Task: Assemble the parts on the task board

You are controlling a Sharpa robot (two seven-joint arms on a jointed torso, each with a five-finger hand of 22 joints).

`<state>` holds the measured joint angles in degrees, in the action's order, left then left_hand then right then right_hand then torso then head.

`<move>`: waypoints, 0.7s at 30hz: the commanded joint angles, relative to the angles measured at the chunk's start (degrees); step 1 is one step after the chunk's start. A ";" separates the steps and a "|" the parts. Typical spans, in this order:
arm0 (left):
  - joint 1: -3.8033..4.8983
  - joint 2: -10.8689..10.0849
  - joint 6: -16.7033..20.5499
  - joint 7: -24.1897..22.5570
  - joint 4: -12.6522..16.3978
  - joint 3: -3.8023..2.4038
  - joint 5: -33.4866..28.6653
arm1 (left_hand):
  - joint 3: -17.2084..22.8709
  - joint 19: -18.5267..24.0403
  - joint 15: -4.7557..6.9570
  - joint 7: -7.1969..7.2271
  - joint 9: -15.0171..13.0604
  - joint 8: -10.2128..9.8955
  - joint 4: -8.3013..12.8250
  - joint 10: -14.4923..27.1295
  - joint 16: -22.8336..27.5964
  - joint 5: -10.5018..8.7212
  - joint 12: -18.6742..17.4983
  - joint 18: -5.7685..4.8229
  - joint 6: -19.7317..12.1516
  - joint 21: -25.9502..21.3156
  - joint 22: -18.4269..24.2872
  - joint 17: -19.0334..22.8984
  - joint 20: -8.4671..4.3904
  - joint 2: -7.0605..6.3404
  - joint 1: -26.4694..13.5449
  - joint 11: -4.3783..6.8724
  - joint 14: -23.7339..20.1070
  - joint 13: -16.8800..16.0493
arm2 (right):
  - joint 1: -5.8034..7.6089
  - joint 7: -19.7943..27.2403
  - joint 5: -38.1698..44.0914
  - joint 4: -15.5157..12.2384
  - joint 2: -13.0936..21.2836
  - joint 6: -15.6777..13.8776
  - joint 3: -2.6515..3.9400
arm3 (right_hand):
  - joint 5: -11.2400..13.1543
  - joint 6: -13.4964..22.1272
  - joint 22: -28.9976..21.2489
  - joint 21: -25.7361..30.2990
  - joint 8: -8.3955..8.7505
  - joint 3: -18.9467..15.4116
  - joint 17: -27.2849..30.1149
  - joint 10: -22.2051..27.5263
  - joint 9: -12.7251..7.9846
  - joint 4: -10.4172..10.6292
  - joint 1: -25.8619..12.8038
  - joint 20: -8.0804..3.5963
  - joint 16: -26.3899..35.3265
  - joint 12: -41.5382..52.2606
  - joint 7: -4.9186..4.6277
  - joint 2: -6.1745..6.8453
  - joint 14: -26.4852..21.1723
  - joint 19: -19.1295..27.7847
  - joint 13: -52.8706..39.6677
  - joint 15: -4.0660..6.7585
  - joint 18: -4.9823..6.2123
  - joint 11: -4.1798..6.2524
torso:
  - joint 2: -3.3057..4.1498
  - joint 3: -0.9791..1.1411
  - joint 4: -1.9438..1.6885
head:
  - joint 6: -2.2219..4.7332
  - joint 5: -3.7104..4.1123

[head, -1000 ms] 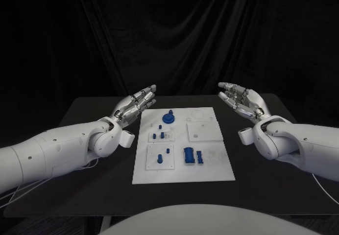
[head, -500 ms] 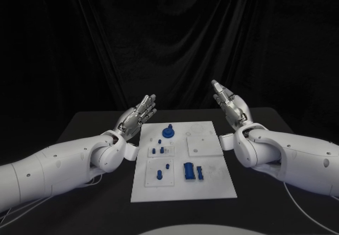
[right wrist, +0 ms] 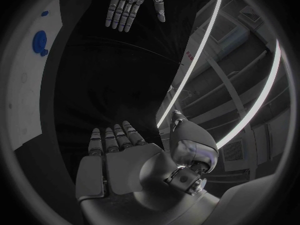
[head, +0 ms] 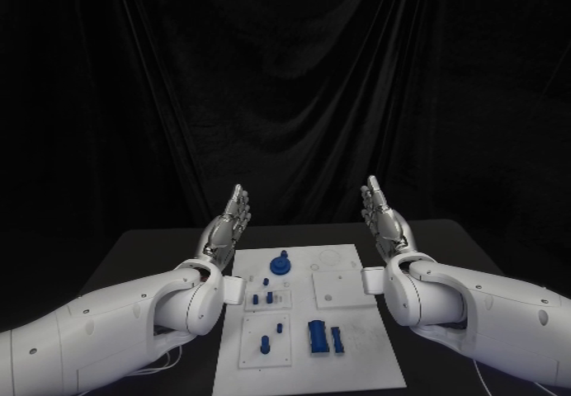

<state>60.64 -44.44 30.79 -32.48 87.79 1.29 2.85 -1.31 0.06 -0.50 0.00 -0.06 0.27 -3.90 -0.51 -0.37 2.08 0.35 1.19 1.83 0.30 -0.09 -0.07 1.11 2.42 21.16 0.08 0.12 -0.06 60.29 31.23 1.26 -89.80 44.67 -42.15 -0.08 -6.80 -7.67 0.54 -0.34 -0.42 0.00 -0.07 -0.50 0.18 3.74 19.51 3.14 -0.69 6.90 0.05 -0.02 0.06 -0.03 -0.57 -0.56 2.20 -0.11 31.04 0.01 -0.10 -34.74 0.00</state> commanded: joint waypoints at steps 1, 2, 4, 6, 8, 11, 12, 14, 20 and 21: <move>-0.28 -0.13 10.79 2.18 1.21 -0.61 -2.42 | 1.31 -0.06 0.50 0.00 0.06 -0.27 3.90 0.51 0.37 -2.08 -0.35 -1.19 -1.83 -0.30 0.09 0.07 -1.11 -2.42 -6.76 -0.08 -0.12 0.06 | -0.13 -1.44 -1.26 -0.15 0.02 -1.97 0.08 | 2.13 2.46 -0.54 0.34 0.42 0.00 0.07 0.50 -0.18 -3.74 -6.19 -3.14 0.69 -2.19 -0.05 0.02 -0.06 0.03 0.57 0.56 -2.20 0.11 | 0.14 -0.01 0.10 | 0.36 0.00; -0.34 -0.16 11.48 2.32 1.47 -0.79 -2.54 | 1.31 -0.06 0.50 0.00 0.06 -0.27 3.90 0.51 0.37 -2.08 -0.35 -1.19 -1.83 -0.30 0.09 0.07 -1.11 -2.42 -7.34 -0.08 -0.12 0.06 | -0.13 -1.44 -1.26 -0.15 0.02 -1.97 0.08 | 2.32 2.59 -0.54 0.34 0.42 0.00 0.07 0.50 -0.18 -3.74 -6.71 -3.14 0.69 -2.37 -0.05 0.02 -0.06 0.03 0.57 0.56 -2.20 0.11 | 0.14 -0.01 0.10 | 0.36 0.00; -0.44 -0.23 12.75 2.57 1.95 -1.13 -2.75 | 1.31 -0.06 0.50 0.00 0.06 -0.27 3.90 0.51 0.37 -2.08 -0.35 -1.19 -1.83 -0.30 0.09 0.07 -1.11 -2.42 -8.61 -0.08 -0.12 0.06 | -0.13 -1.44 -1.26 -0.15 0.02 -1.97 0.08 | 2.70 3.04 -0.54 0.34 0.42 0.00 0.07 0.50 -0.18 -3.74 -7.88 -3.14 0.69 -2.77 -0.05 0.02 -0.06 0.03 0.57 0.56 -2.20 0.11 | 0.14 -0.01 0.10 | 0.36 0.00; -0.48 -0.25 13.25 2.67 2.13 -1.27 -2.83 | 1.31 -0.06 0.50 0.00 0.06 -0.27 3.90 0.51 0.37 -2.08 -0.35 -1.19 -1.83 -0.30 0.09 0.07 -1.11 -2.42 -9.60 -0.08 -0.12 0.06 | -0.13 -1.44 -1.26 -0.15 0.02 -1.97 0.08 | 6.80 3.31 -0.54 0.34 0.42 0.00 0.07 0.50 -0.18 -3.74 -8.81 -3.14 0.69 -6.90 -0.05 0.02 -0.06 0.03 0.57 0.56 -2.20 0.11 | 0.14 -0.01 0.10 | 0.36 0.00; -0.48 -0.25 13.33 2.69 2.16 -1.29 -2.85 | 1.31 -0.06 0.50 0.00 0.06 -0.27 3.90 0.51 0.37 -2.08 -0.35 -1.19 -1.83 -0.30 0.09 0.07 -1.11 -2.42 -10.38 -0.08 -0.12 0.06 | -0.13 -1.44 -1.26 -0.15 0.02 -1.97 0.08 | 6.80 7.67 -0.54 0.34 0.42 0.00 0.07 0.50 -0.18 -3.74 -9.54 -3.14 0.69 -6.90 -0.05 0.02 -0.06 0.03 0.57 0.56 -2.20 0.11 | 0.14 -0.01 0.10 | 0.36 0.00; -0.48 -0.25 13.33 2.69 2.16 -1.29 -2.85 | 1.31 -0.06 0.50 0.00 0.06 -0.27 3.90 0.51 0.37 -2.08 -0.35 -1.19 -1.83 -0.30 0.09 0.07 -1.11 -2.42 -11.77 -0.08 -0.12 0.06 | -0.13 -1.44 -1.26 -0.15 0.02 -1.97 0.08 | 6.80 7.67 -0.54 0.34 0.42 0.00 0.07 0.50 -0.18 -3.74 -10.80 -3.14 0.69 -6.90 -0.05 0.02 -0.06 0.03 0.57 0.56 -2.20 0.11 | 0.14 -0.01 0.10 | 0.36 0.00; -0.48 -0.25 13.33 2.69 2.16 -1.29 -2.85 | 1.31 -0.06 0.50 0.00 0.06 -0.27 3.90 0.51 0.37 -2.08 -0.35 -1.19 -1.83 -0.30 0.09 0.07 -1.11 -2.42 -12.16 -0.08 -0.12 0.06 | -0.13 -1.44 -1.26 -0.15 0.02 -1.97 0.08 | 6.80 7.67 -0.54 0.34 0.42 0.00 0.07 0.50 -0.18 -3.74 -11.16 -3.14 0.69 -6.90 -0.05 0.02 -0.06 0.03 0.57 0.56 -2.20 0.11 | 0.14 -0.01 0.10 | 0.36 0.00; -0.48 -0.25 13.33 2.69 2.16 -1.29 -2.85 | 1.31 -0.06 0.50 0.00 0.06 -0.27 3.90 0.51 0.37 -2.08 -0.35 -1.19 -1.83 -0.30 0.09 0.07 -1.11 -2.42 -12.77 -0.08 -0.12 0.06 | -0.13 -1.44 -1.26 -0.15 0.02 -1.97 0.08 | 6.80 7.67 -0.54 0.34 0.42 0.00 0.07 0.50 -0.18 -3.74 -11.69 -3.14 0.69 -6.90 -0.05 0.02 -0.06 0.03 0.57 0.56 -2.20 0.11 | 0.14 -0.01 0.10 | 0.36 0.00; -0.48 -0.25 13.33 2.69 2.16 -1.29 -2.85 | 1.31 -0.06 0.50 0.00 0.06 -0.27 3.90 0.51 0.37 -2.08 -0.35 -1.19 -1.83 -0.30 0.09 0.07 -1.11 -2.42 -14.66 -0.08 -0.12 0.06 | -0.13 -1.44 -1.26 -0.15 0.02 -1.97 0.08 | 6.80 7.67 -0.54 0.34 0.42 0.00 0.07 0.50 -0.18 -3.74 -15.39 -3.14 0.69 -6.90 -0.05 0.02 -0.06 0.03 0.57 0.56 -2.20 0.11 | 0.14 -0.01 0.10 | 0.36 0.00; -0.48 -0.25 13.33 2.69 2.16 -1.29 -2.85 | 1.31 -0.06 0.50 0.00 0.06 -0.27 3.90 0.51 0.37 -2.08 -0.35 -1.19 -1.83 -0.30 0.09 0.07 -1.11 -2.42 -15.79 -0.08 -0.12 0.06 | -0.13 -1.44 -1.26 -0.15 0.02 -1.97 0.08 | 6.80 7.67 -0.54 0.34 0.42 0.00 0.07 0.50 -0.18 -3.74 -19.51 -3.14 0.69 -6.90 -0.05 0.02 -0.06 0.03 0.57 0.56 -2.20 0.11 | 0.14 -0.01 0.10 | 0.36 0.00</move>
<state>60.23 -44.72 43.07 -29.46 89.81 0.08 0.23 0.03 0.05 -0.30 0.00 -0.07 0.27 -0.22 -0.52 -0.37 0.37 0.34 0.31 0.41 0.31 -0.05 -0.09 0.29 0.03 7.23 0.07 -0.08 -0.08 60.28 30.41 -0.04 -89.82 44.67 -43.29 -0.07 -0.20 -0.21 0.06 -0.34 -0.21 -0.13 -0.07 -0.30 0.07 0.30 3.07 0.29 -0.22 0.20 -0.02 0.00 -0.10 -0.02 -0.08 -0.40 0.38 0.09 31.18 0.00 0.00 -34.37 0.01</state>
